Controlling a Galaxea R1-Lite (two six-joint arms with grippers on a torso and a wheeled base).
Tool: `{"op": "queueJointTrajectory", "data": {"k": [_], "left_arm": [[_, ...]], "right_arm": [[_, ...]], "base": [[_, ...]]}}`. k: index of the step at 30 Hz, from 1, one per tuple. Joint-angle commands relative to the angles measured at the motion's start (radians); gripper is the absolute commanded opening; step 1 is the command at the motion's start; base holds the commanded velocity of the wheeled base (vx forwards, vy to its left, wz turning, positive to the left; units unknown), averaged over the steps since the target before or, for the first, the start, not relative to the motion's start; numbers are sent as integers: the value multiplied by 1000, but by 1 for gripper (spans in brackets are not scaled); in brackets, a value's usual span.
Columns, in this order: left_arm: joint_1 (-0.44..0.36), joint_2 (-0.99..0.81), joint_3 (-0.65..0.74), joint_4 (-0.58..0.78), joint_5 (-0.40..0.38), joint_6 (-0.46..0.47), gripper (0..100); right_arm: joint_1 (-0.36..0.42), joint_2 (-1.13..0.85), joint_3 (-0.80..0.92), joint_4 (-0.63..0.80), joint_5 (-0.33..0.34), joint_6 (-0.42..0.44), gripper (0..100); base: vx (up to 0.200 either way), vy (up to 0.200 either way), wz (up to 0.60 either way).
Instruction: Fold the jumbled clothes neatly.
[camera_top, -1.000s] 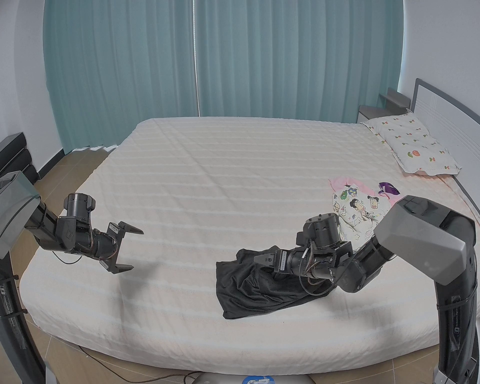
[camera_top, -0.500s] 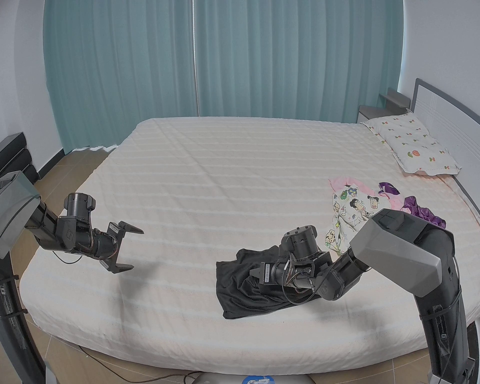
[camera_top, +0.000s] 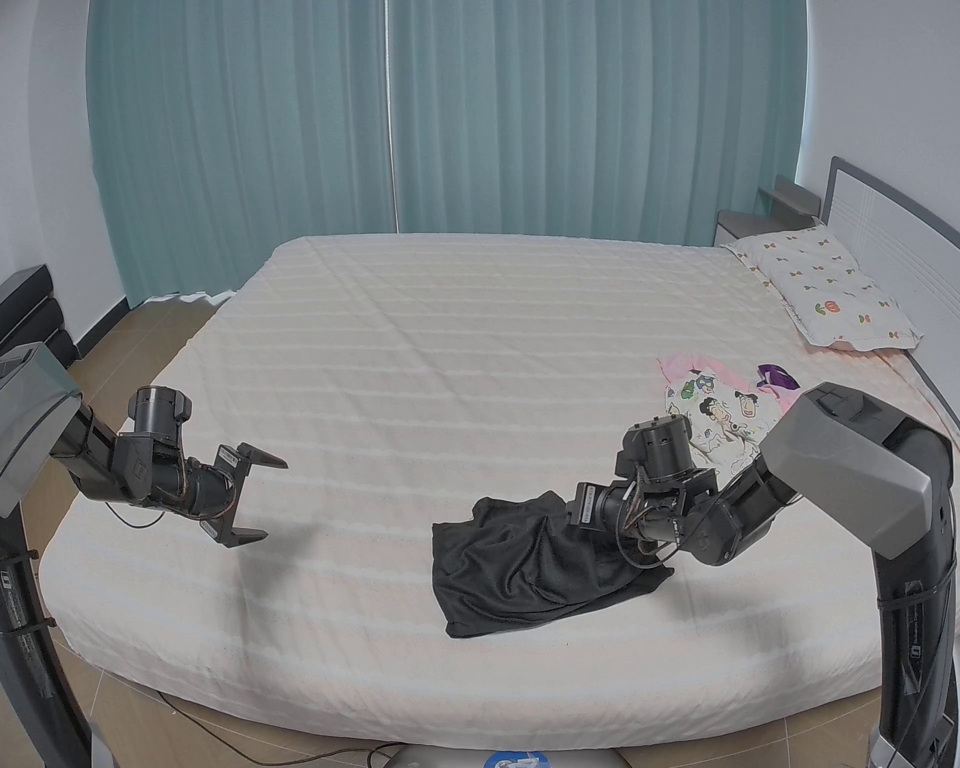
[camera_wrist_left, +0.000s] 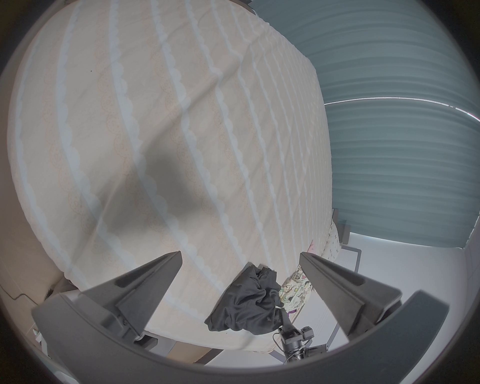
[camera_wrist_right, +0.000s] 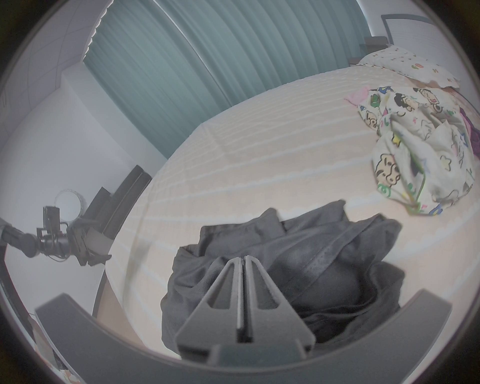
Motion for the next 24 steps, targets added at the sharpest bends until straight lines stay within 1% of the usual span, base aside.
{"op": "queueJointTrajectory", "data": {"k": [1, 4, 10, 16, 19, 24], "left_arm": [[0, 2, 2, 0, 0, -1, 100], [0, 2, 2, 0, 0, 0, 100], [0, 2, 2, 0, 0, 0, 100], [0, 2, 2, 0, 0, 0, 100], [0, 2, 2, 0, 0, 0, 100], [0, 2, 2, 0, 0, 0, 100]], "right_arm": [[-39, -27, 3, -1, 16, 0, 0], [-63, -32, 9, -1, 41, 0, 0], [-88, -30, 15, -4, 71, 0, 0], [-114, -38, 21, -22, 71, 0, 0], [-149, -69, 39, -22, 74, -2, 0], [-166, -81, 39, -47, 73, -14, 0]], "base": [[0, 0, 0], [0, 0, 0], [0, 0, 0], [0, 0, 0], [0, 0, 0], [0, 0, 0]]}}
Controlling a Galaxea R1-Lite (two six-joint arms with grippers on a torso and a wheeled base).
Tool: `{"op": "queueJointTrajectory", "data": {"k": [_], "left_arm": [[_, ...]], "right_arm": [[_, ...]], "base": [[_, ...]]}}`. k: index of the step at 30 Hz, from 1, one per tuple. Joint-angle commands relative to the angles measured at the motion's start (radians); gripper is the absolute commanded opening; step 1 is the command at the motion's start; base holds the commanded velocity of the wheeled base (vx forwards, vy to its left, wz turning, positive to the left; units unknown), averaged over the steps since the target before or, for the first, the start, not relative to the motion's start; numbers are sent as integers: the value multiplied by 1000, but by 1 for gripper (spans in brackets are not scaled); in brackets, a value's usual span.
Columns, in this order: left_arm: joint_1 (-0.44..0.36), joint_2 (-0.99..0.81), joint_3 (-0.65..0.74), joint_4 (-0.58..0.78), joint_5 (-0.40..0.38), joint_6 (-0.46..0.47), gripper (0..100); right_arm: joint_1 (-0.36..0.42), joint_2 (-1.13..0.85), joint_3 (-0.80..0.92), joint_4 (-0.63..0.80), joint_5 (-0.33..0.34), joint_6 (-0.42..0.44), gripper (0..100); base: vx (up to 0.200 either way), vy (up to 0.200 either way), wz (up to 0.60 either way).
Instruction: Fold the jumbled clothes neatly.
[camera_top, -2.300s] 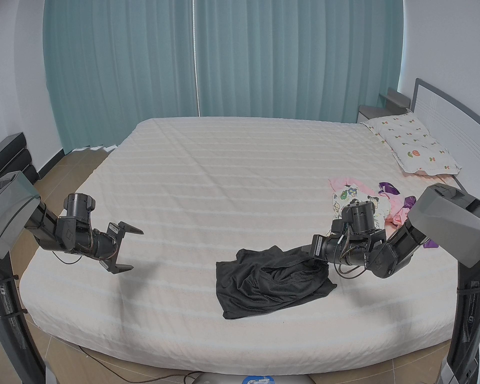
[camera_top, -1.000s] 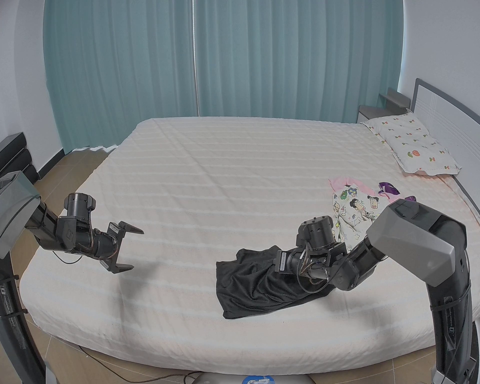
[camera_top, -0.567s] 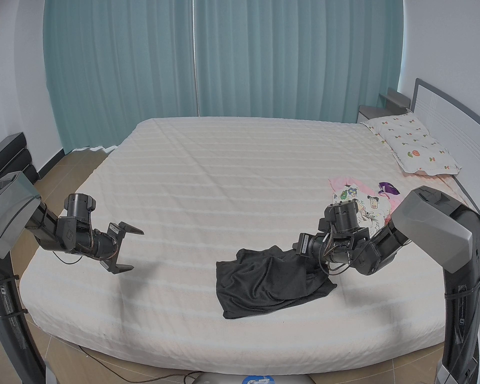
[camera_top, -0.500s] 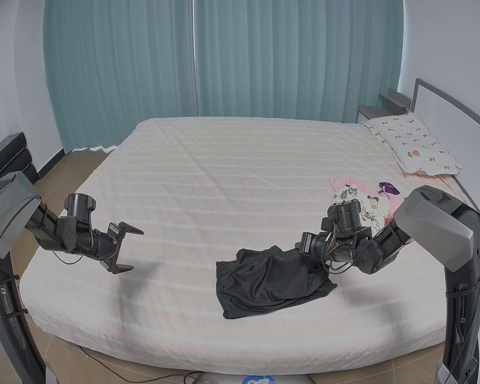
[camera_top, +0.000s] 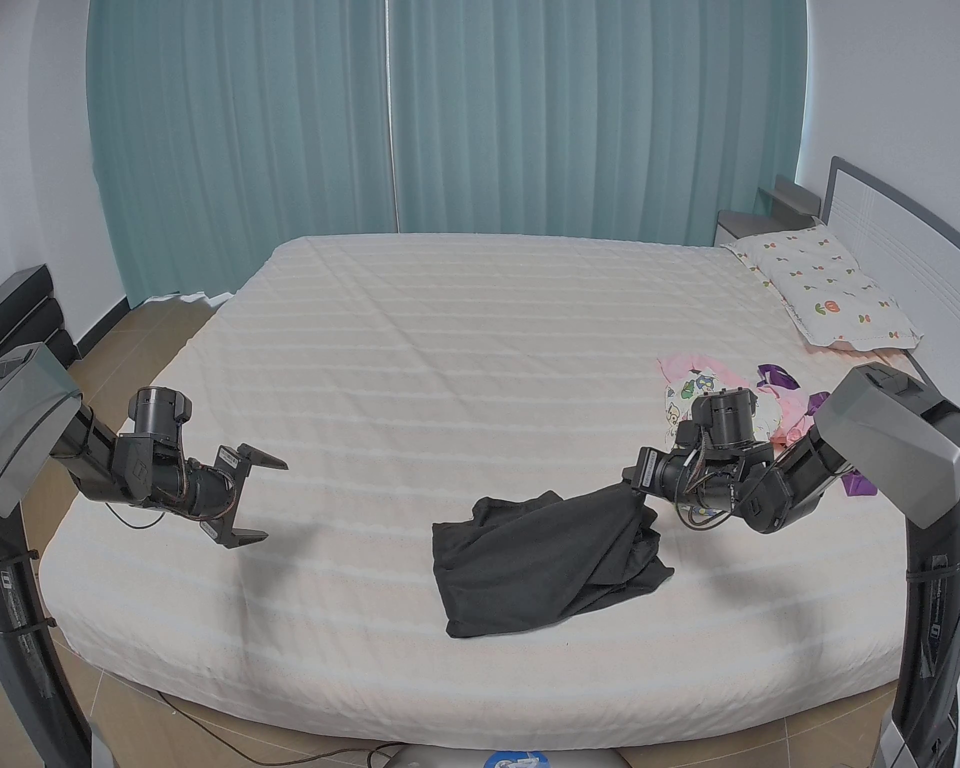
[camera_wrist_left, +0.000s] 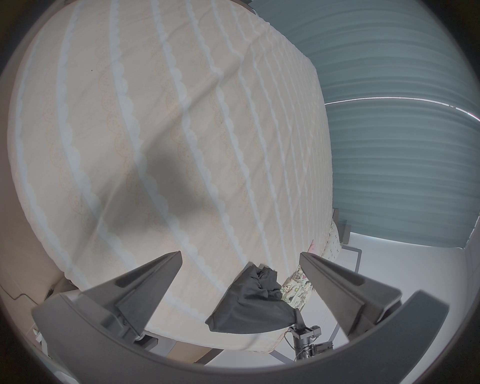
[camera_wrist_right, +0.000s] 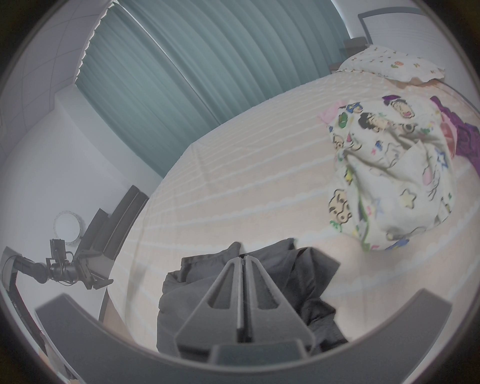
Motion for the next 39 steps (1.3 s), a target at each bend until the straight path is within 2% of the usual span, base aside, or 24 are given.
{"op": "queueJointTrajectory", "data": {"k": [1, 12, 13, 23, 25, 29, 30, 39], "left_arm": [[0, 1, 0, 0, 0, -1, 100], [0, 1, 0, 0, 0, -1, 100], [0, 1, 0, 0, 0, -1, 100], [0, 1, 0, 0, 0, -1, 100], [0, 3, 0, 0, 0, -1, 100], [0, 3, 0, 0, 0, -1, 100], [0, 3, 0, 0, 0, -1, 100], [0, 3, 0, 0, 0, -1, 100]], "right_arm": [[-12, -20, 2, -7, 0, -1, 0], [-11, 70, -121, 58, -11, -41, 0], [-14, 86, -138, 67, -14, -41, 100], [-50, 75, -72, 41, 8, -9, 100], [-69, 46, -24, 38, 61, -9, 100], [-89, -17, 98, 32, 239, -24, 100], [-89, -20, 112, 30, 261, -27, 100], [-80, 17, 206, -36, 284, -173, 100]], "base": [[0, 0, 0], [0, 0, 0], [0, 0, 0], [0, 0, 0], [0, 0, 0], [0, 0, 0], [0, 0, 0], [0, 0, 0]]}}
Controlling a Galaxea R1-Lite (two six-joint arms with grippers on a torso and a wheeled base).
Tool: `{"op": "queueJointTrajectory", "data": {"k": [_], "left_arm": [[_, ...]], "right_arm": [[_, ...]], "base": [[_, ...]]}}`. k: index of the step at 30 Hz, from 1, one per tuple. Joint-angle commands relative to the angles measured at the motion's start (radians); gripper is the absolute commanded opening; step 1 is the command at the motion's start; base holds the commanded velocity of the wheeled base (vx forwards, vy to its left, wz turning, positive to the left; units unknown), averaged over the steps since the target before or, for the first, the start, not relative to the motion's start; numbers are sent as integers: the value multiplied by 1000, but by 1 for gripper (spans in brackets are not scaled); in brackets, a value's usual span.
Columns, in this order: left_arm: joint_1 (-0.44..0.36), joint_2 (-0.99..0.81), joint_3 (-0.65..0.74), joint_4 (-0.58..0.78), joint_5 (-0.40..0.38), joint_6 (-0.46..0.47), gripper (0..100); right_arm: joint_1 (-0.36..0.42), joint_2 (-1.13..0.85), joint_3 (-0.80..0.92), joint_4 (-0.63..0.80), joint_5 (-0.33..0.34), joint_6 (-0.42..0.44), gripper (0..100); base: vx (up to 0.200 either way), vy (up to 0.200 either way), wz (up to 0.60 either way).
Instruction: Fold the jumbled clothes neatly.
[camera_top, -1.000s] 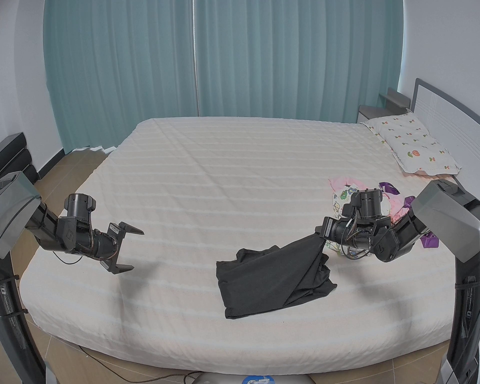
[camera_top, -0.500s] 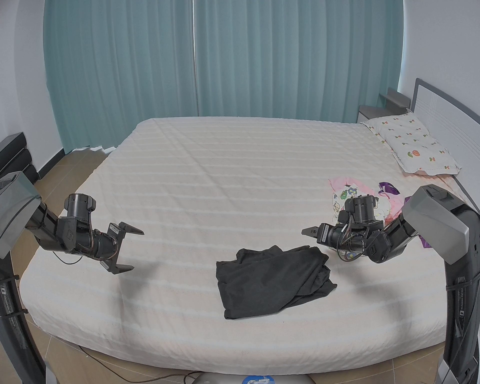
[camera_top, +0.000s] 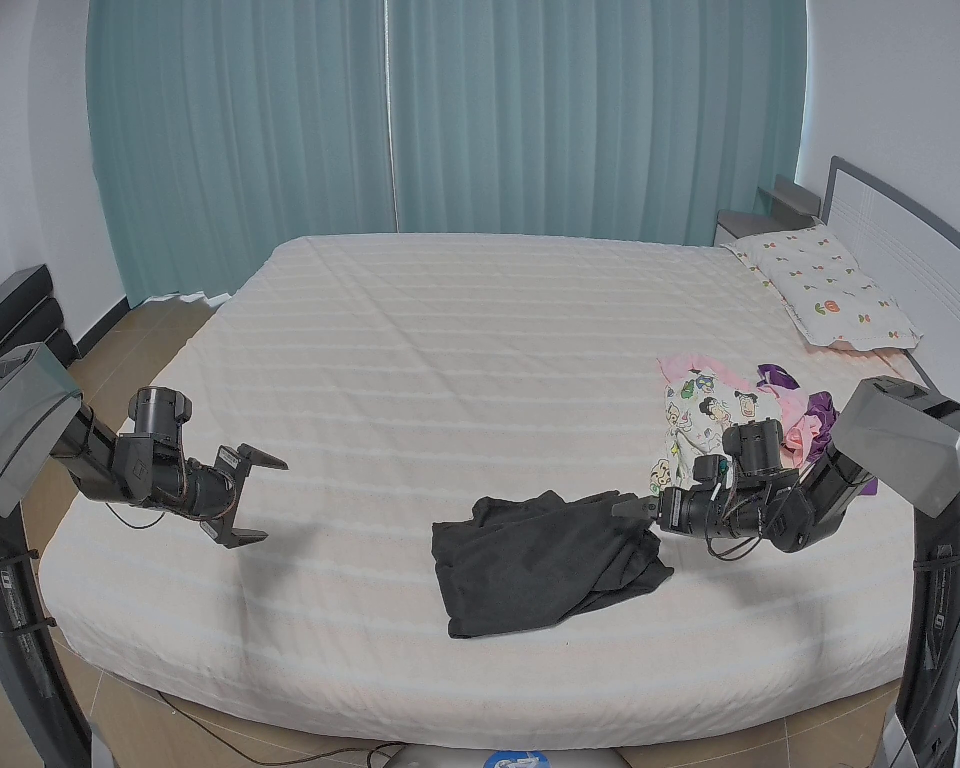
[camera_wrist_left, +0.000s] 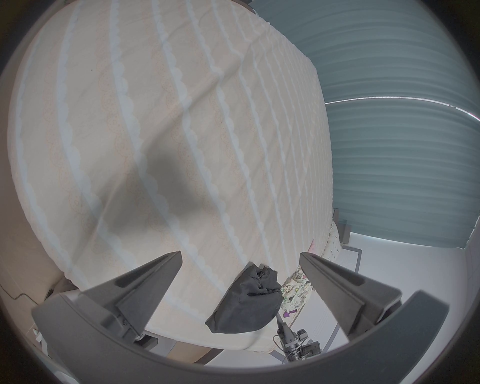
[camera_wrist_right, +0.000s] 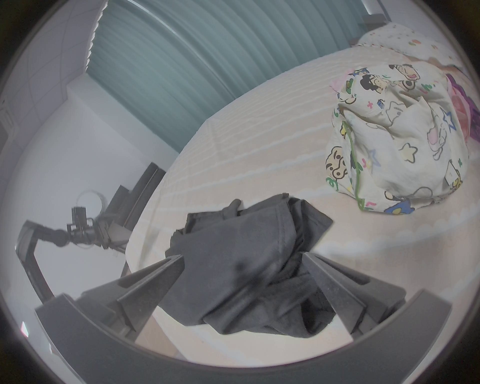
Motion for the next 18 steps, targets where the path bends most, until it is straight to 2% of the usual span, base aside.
{"op": "queueJointTrajectory", "data": {"k": [1, 6, 12, 13, 18], "left_arm": [[0, 2, 0, -1, 0, 0, 100], [0, 2, 1, -1, 0, 4, 100], [0, 2, 1, -1, 0, 6, 100], [0, 2, 1, -1, 0, 6, 100], [0, 2, 1, -1, 0, 6, 100]], "right_arm": [[0, 16, 34, -6, 5, -42, 100], [1, 57, 25, -9, 4, -105, 100], [10, 77, 11, -9, -3, -108, 100], [10, 79, 14, -9, -3, -111, 0], [6, 95, 22, -12, -3, -153, 0]], "base": [[0, 0, 0], [0, 0, 0], [0, 0, 0], [0, 0, 0], [0, 0, 0]]}}
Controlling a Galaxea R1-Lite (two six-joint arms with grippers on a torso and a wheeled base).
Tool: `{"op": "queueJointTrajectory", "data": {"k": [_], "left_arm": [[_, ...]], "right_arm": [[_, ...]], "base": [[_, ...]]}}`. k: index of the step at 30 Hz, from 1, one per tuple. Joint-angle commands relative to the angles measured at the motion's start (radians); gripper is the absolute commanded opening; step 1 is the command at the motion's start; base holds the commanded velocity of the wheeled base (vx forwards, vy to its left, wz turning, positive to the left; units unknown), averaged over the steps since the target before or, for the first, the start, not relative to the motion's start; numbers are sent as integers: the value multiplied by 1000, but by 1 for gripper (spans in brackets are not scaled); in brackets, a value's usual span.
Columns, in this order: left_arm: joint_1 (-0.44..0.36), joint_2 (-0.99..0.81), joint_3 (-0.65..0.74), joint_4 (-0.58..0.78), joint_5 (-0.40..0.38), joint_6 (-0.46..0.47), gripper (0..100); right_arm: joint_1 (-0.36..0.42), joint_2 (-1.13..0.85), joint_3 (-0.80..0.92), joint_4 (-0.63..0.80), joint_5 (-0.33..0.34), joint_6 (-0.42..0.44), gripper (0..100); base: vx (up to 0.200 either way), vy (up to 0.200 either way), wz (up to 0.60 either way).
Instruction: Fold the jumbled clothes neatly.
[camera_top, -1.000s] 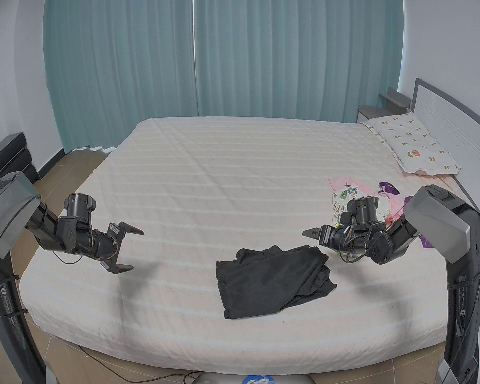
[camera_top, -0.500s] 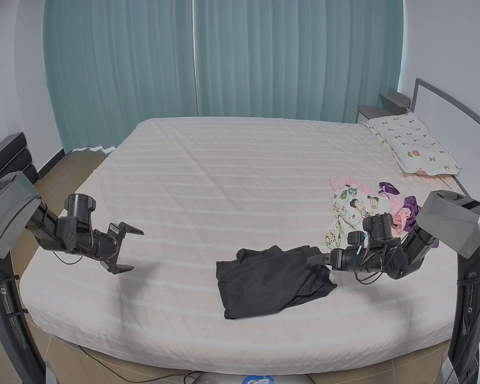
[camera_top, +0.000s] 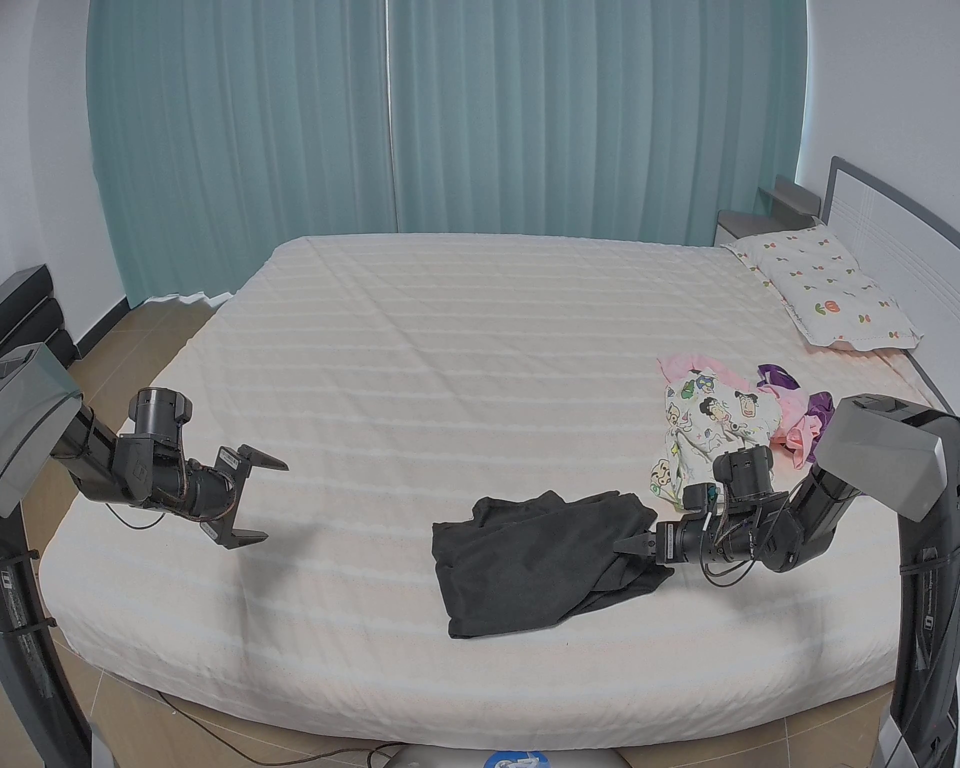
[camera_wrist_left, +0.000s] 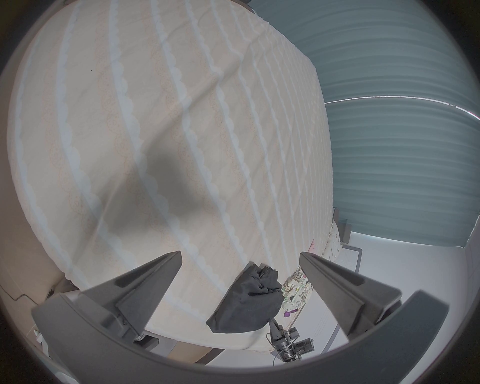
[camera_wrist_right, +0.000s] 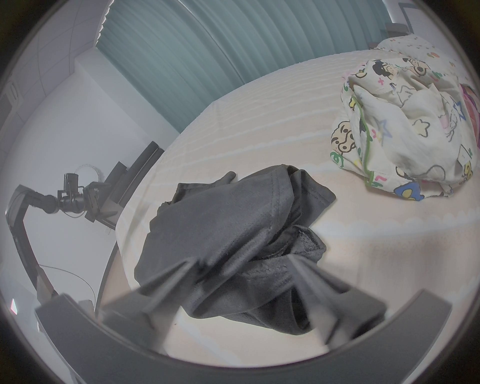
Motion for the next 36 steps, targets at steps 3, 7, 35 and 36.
{"op": "queueJointTrajectory", "data": {"k": [3, 7, 35, 36], "left_arm": [[0, 1, 0, -1, 0, 0, 100], [0, 1, 0, -1, 0, 0, 100], [0, 1, -2, -1, 0, 0, 100], [0, 1, -2, -1, 0, 0, 100]], "right_arm": [[-9, 26, 10, -9, 0, -31, 0], [-13, 19, 18, -15, 2, -30, 0], [-88, -106, 145, 45, 59, -36, 100], [-86, -107, 140, 59, 59, -40, 100]], "base": [[0, 0, 0], [0, 0, 0], [0, 0, 0], [0, 0, 0]]}}
